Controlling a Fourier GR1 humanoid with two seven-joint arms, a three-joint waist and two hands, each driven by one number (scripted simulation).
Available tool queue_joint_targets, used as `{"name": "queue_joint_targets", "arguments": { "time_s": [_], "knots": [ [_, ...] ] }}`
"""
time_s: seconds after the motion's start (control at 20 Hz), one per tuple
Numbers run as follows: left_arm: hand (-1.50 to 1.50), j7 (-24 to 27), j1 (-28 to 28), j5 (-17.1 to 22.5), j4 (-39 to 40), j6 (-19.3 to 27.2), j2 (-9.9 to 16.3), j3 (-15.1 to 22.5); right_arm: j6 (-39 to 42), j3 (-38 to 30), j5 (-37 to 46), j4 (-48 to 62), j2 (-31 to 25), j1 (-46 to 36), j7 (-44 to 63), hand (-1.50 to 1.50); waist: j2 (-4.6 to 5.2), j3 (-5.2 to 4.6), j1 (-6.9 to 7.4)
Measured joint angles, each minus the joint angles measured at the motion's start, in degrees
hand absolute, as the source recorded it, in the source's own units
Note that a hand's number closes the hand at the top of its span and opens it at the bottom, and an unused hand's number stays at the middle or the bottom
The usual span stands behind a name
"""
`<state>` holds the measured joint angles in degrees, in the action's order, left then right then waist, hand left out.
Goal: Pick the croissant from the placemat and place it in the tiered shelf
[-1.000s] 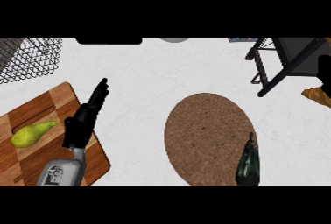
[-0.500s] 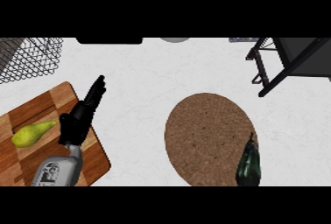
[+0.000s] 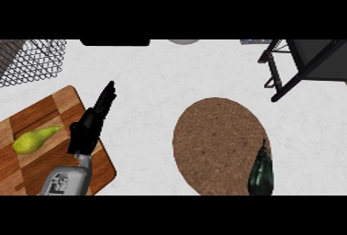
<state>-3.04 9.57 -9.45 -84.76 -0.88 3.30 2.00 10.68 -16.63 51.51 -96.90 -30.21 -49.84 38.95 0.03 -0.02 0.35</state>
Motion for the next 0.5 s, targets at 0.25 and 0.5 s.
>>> {"name": "queue_joint_targets", "arguments": {
  "time_s": [0.25,0.5],
  "knots": [
    [0.00,1.4,0.9,0.3,2.0,-0.4,0.4,-0.9,-7.5,0.8,3.3,10.3,-1.5,-0.9,-6.4,1.50,0.15,0.00,0.24],
    [0.00,2.1,1.8,0.0,3.4,0.0,0.0,-0.9,-14.9,1.7,4.6,20.2,-2.3,-2.5,-14.8,1.50,0.23,0.02,0.48]
  ]
}}
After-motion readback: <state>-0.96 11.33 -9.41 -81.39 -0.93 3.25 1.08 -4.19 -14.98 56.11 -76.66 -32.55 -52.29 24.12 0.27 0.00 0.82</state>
